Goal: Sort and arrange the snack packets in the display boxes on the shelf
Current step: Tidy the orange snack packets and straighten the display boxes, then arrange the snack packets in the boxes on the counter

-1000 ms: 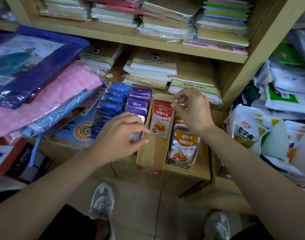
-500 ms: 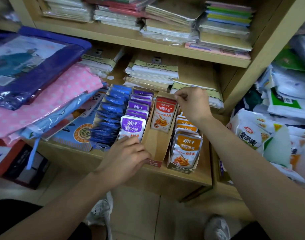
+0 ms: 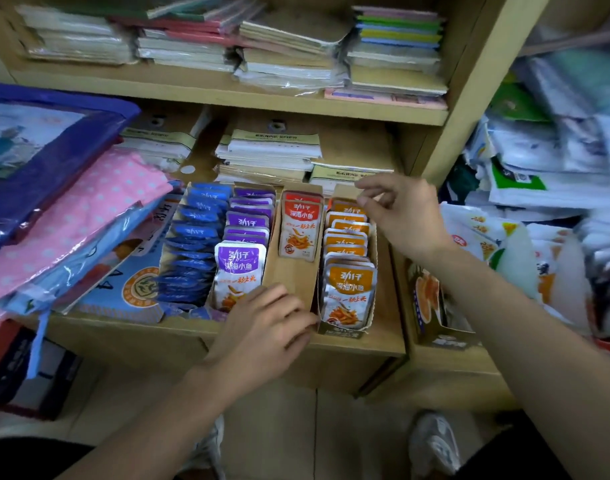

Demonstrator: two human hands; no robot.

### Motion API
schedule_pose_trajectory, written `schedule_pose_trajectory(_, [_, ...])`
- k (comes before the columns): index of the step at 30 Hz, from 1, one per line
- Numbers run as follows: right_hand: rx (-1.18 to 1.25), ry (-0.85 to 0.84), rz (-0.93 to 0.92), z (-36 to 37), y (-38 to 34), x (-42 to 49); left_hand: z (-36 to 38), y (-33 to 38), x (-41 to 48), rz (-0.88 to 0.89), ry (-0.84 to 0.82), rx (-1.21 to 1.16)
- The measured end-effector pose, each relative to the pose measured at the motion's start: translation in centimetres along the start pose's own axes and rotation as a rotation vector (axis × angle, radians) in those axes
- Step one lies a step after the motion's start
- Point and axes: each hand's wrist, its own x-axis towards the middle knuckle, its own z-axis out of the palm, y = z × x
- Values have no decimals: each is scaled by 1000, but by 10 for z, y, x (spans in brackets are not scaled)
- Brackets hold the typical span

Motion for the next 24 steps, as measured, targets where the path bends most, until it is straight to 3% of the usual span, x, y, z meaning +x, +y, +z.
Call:
schedule_pose_trajectory(8, [-12,190,204,-90,29,-87,16,46,27,89,-138,-15])
schedule_pose_trajectory(12, [-173,87,266,-103,40,-144,22,56,35,9,-166,26])
schedule_pose_trajectory(17, [-395,-46,0,-86,54,-178,21,65,39,-86,-176,80])
schedule_pose_trajectory(21, [-369,34,-12,-92,67,-183,19,70,44,-125,-198,145])
schedule_pose_trajectory(24, [-479,-108,-101,-93,75,-189,15,82,54,-104,-131,138])
